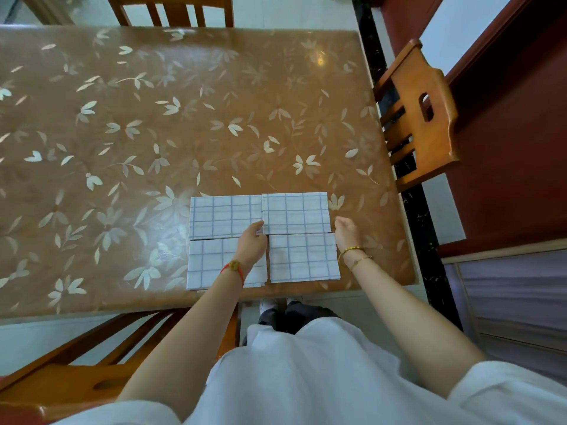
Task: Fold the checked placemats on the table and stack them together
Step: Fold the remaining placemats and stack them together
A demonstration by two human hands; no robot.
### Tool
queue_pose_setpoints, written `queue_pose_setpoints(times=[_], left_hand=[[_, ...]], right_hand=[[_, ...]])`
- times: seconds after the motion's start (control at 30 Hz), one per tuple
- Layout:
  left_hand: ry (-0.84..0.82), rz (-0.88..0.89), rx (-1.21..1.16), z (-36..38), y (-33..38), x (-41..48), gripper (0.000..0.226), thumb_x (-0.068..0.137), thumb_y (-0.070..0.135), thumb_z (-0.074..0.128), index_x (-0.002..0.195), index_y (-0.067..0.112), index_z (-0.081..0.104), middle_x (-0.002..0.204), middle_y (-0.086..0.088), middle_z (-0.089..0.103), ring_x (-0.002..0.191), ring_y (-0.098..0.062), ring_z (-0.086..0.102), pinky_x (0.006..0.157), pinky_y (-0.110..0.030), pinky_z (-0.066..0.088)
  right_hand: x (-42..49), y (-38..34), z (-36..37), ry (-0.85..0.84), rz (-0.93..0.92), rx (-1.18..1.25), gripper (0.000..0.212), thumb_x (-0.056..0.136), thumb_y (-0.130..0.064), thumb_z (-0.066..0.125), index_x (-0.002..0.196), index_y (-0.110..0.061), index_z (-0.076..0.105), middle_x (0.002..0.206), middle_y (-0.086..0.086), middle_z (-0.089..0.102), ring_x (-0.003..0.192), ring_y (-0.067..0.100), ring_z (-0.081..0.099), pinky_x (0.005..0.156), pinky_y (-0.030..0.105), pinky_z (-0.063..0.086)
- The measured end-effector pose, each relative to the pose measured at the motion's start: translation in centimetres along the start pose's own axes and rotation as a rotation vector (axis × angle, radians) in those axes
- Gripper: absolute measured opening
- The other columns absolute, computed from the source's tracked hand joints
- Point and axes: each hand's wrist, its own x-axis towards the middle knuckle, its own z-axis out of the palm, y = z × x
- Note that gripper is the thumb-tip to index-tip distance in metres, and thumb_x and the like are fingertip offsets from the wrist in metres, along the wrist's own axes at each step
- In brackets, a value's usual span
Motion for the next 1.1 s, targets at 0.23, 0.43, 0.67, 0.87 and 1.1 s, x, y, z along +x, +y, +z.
queue_pose_setpoints(times=[0.23, 0.43, 0.67, 0.87, 1.1], left_hand=[[-0.017, -0.012, 0.039, 0.0, -0.2, 0.0, 0.053, 0.098, 0.001, 0.032, 0.149, 0.013, 0.039, 0.149, -0.008, 0.045, 0.079, 0.002, 0.05, 0.054, -0.002, 0.041], [0.0, -0.002, 0.045, 0.0, -0.1, -0.6, 0.051, 0.098, 0.002, 0.033, 0.148, 0.012, 0.041, 0.152, -0.008, 0.043, 0.118, -0.013, 0.053, 0.085, -0.008, 0.043], [0.05, -0.018, -0.031, 0.7, -0.6, -1.8, 0.05, 0.1, 0.0, 0.032, 0.147, 0.011, 0.042, 0.148, -0.011, 0.046, 0.067, 0.005, 0.039, 0.042, 0.001, 0.035], [0.095, -0.012, -0.001, 0.9, -1.9, -2.0, 0.05, 0.098, -0.003, 0.032, 0.146, 0.009, 0.044, 0.15, -0.01, 0.044, 0.071, 0.007, 0.042, 0.047, 0.003, 0.036], [0.079, -0.01, 0.006, 0.7, -2.1, -2.0, 0.049, 0.099, -0.002, 0.033, 0.146, 0.01, 0.044, 0.149, -0.009, 0.045, 0.078, 0.006, 0.045, 0.05, 0.001, 0.038]], right_hand=[[0.8, 0.4, 0.6, -0.107, -0.097, -0.089, 0.026, 0.082, -0.013, 0.036, 0.059, -0.021, 0.025, 0.062, 0.008, 0.025, 0.064, 0.02, 0.025, 0.059, 0.032, 0.015], [-1.1, -0.4, -0.9, 0.04, -0.067, 0.037, 0.033, 0.088, -0.016, 0.043, 0.089, 0.011, 0.062, 0.085, 0.036, 0.056, 0.08, 0.048, 0.053, 0.069, 0.05, 0.047], [-1.1, 2.8, -1.8, 0.012, 0.074, -0.019, 0.03, 0.099, -0.014, 0.038, 0.12, -0.004, 0.056, 0.105, 0.008, 0.06, 0.091, 0.02, 0.051, 0.076, 0.028, 0.037], [-1.7, 3.5, -0.8, -0.03, 0.093, 0.027, 0.029, 0.093, -0.015, 0.041, 0.109, 0.001, 0.06, 0.086, 0.008, 0.057, 0.075, 0.022, 0.05, 0.061, 0.029, 0.041], [-1.9, 3.4, -0.2, -0.078, 0.054, -0.028, 0.031, 0.089, -0.014, 0.04, 0.06, -0.023, 0.033, 0.059, -0.006, 0.032, 0.055, 0.014, 0.028, 0.051, 0.025, 0.022]])
